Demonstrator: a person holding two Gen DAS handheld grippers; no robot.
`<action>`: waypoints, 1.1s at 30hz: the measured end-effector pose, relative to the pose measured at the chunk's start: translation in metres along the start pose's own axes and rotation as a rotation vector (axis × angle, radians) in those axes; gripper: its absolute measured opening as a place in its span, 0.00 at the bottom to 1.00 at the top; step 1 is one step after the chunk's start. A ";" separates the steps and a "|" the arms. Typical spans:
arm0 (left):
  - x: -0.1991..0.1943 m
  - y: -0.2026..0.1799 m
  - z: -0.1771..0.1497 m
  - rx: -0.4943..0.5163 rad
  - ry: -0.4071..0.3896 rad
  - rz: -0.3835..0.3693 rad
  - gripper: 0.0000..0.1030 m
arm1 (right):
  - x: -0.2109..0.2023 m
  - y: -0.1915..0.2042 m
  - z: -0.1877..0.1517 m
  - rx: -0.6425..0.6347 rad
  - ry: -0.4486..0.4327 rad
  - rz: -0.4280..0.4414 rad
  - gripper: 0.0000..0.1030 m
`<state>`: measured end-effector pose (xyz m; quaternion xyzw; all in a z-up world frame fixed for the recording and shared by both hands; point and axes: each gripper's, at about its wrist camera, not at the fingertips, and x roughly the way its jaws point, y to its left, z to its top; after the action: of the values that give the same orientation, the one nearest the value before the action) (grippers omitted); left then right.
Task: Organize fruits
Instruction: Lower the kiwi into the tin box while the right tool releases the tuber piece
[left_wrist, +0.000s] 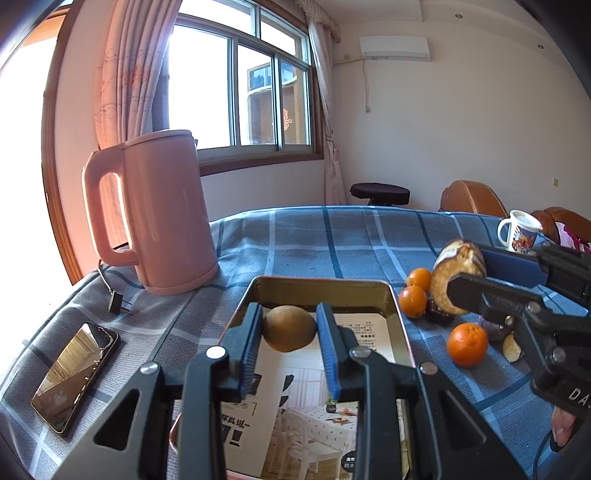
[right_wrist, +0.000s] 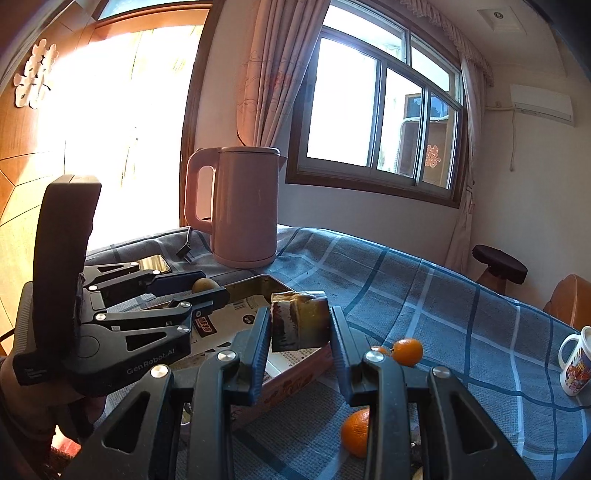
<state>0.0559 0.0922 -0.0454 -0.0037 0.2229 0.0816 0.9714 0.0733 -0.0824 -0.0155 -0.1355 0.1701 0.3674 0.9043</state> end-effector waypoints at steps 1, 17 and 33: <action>0.001 0.002 0.000 0.000 0.005 0.004 0.31 | 0.002 0.002 0.000 -0.002 0.004 0.003 0.32; 0.015 0.013 -0.001 0.011 0.068 0.024 0.31 | 0.025 0.021 -0.006 -0.014 0.055 0.044 0.32; 0.029 0.015 -0.003 0.004 0.138 0.019 0.31 | 0.039 0.025 -0.013 -0.011 0.097 0.061 0.32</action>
<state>0.0780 0.1117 -0.0605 -0.0052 0.2896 0.0900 0.9529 0.0786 -0.0457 -0.0466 -0.1531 0.2158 0.3889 0.8825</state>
